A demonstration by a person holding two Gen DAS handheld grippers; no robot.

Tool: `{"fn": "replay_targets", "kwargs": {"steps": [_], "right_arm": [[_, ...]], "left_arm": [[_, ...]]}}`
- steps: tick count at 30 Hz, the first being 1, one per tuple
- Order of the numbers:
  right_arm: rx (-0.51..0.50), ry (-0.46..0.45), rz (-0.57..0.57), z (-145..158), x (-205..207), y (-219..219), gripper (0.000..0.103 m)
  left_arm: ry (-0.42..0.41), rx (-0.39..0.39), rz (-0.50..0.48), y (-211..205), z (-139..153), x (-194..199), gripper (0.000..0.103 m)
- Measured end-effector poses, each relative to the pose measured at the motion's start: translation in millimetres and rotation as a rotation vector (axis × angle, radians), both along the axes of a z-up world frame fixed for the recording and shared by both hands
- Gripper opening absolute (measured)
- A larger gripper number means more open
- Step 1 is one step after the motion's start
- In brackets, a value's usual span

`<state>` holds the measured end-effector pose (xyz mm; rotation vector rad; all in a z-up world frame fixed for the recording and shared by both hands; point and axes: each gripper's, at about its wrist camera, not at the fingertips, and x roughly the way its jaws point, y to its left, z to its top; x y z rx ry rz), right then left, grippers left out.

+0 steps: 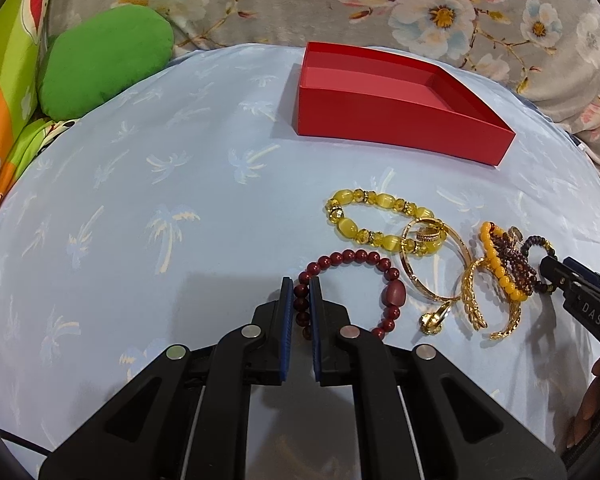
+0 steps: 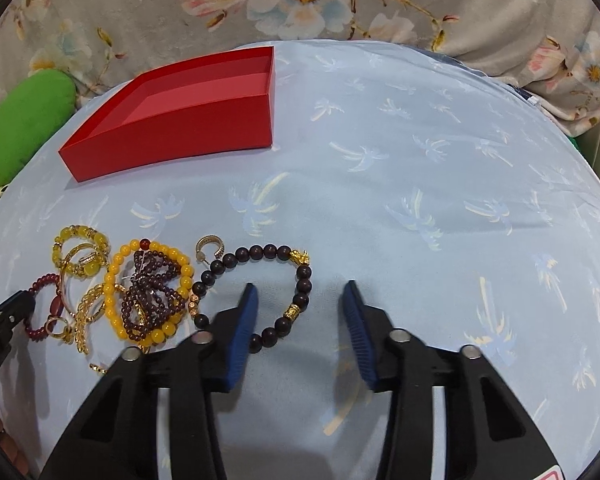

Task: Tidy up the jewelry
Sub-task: 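Close the right gripper on the black bead bracelet while the left gripper lifts the red bracelet, then carry both bracelets into the red tray and open both grippers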

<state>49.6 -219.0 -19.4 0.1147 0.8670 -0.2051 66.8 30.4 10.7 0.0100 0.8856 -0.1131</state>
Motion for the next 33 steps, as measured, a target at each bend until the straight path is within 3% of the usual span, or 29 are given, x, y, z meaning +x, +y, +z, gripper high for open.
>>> {"fn": "replay_targets", "kwargs": {"steps": [4,11,21,27,33], "right_arm": [[0.019,-0.001,0.004,1.3,-4.7,-2.4,0.008],[0.059,-0.031,0.007,16.9,-20.8,-6.0,0.008],[0.08,-0.134,0.087,83.8,-14.4,1.8,0.008],[0.123,-0.166,0.137,114.7,24.7,2.5,0.008],[0.153,-0.181,0.184,140.9,90.8,4.6,0.008]], "left_arm": [[-0.005,-0.006,-0.007,-1.9,4.0,-4.3,0.008],[-0.04,-0.033,-0.03,-2.3,26.0,-15.1,0.008],[-0.121,-0.055,-0.079,-5.0,83.0,-5.5,0.008],[-0.181,-0.065,-0.113,-14.9,123.8,30.4,0.008],[-0.228,-0.054,-0.143,-38.8,150.8,88.7,0.008]]}}
